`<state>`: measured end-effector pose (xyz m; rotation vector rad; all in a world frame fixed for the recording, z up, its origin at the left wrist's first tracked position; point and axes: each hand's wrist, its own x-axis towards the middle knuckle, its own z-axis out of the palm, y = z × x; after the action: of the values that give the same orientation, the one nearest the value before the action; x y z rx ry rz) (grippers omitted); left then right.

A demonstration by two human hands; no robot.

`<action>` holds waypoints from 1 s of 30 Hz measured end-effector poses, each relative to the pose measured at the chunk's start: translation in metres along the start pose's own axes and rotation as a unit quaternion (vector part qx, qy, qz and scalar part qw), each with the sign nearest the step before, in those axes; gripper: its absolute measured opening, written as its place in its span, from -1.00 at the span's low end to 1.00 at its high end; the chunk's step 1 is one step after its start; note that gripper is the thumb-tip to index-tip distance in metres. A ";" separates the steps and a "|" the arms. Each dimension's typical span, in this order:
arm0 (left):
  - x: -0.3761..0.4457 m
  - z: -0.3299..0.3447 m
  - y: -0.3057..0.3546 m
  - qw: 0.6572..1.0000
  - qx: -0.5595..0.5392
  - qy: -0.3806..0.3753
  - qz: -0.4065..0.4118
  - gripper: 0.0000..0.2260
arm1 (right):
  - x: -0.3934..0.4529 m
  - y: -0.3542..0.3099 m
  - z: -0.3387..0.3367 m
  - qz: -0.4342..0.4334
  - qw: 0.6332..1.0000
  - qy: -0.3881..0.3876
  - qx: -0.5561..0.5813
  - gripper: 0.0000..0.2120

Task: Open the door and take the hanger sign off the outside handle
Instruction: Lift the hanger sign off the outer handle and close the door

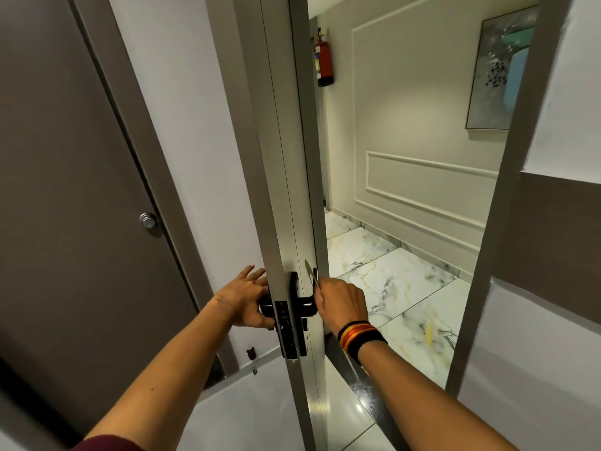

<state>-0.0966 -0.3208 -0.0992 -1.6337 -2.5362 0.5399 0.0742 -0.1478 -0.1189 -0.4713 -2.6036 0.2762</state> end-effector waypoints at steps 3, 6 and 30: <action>0.003 0.004 -0.001 1.000 -0.013 0.013 0.007 -0.27 | 0.022 0.006 0.000 0.006 1.000 -0.017 -0.016 -0.80; 0.009 0.010 -0.001 0.999 -0.027 0.027 0.015 -0.25 | 0.047 0.012 -0.001 0.004 0.999 -0.031 -0.030 -0.30; 0.112 -0.013 0.047 0.980 -0.085 0.002 0.183 -0.14 | 0.050 0.109 -0.241 0.138 0.914 -0.104 -0.366 -0.88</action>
<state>-0.1011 -0.1997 -0.1162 -2.1780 -2.3414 0.3485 0.1808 -0.0027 0.0804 -1.1180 -2.7747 -0.6283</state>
